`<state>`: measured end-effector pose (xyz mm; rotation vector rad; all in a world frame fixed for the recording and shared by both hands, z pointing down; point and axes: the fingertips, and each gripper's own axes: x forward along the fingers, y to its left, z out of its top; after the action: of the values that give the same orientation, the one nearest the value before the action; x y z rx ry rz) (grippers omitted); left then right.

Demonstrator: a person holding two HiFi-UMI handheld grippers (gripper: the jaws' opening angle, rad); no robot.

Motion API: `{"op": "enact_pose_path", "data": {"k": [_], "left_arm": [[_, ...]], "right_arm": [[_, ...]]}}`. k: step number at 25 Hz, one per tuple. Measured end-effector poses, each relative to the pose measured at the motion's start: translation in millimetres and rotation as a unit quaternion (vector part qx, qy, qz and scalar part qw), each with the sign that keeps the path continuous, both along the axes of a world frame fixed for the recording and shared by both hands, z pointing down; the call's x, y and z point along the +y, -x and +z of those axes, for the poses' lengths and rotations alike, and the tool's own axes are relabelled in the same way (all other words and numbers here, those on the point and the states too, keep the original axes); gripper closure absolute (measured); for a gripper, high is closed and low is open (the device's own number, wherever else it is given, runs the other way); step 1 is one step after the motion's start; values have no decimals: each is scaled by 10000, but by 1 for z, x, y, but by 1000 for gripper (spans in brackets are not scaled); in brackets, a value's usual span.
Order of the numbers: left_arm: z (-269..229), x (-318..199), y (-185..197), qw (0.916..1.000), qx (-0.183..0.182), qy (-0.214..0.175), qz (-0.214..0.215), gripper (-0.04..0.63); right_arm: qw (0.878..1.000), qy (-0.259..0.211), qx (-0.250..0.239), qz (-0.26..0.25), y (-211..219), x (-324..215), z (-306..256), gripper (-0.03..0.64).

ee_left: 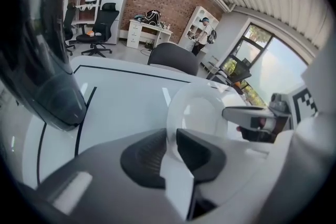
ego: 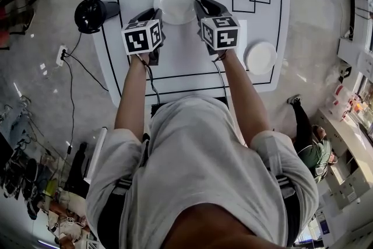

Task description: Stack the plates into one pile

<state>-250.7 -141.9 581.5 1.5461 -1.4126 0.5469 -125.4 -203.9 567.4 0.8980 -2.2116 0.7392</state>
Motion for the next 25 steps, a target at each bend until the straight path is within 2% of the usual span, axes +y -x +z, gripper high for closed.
{"op": "enact_pose_path", "data": {"k": [15, 25], "left_arm": [[-32, 16, -6, 9995, -154, -271, 17, 548], [-42, 25, -40, 9988, -172, -357, 280, 548]], "right_arm": [[9992, -391, -79, -28, -10, 21, -38, 572], [9987, -489, -34, 146, -46, 34, -49, 571]]}}
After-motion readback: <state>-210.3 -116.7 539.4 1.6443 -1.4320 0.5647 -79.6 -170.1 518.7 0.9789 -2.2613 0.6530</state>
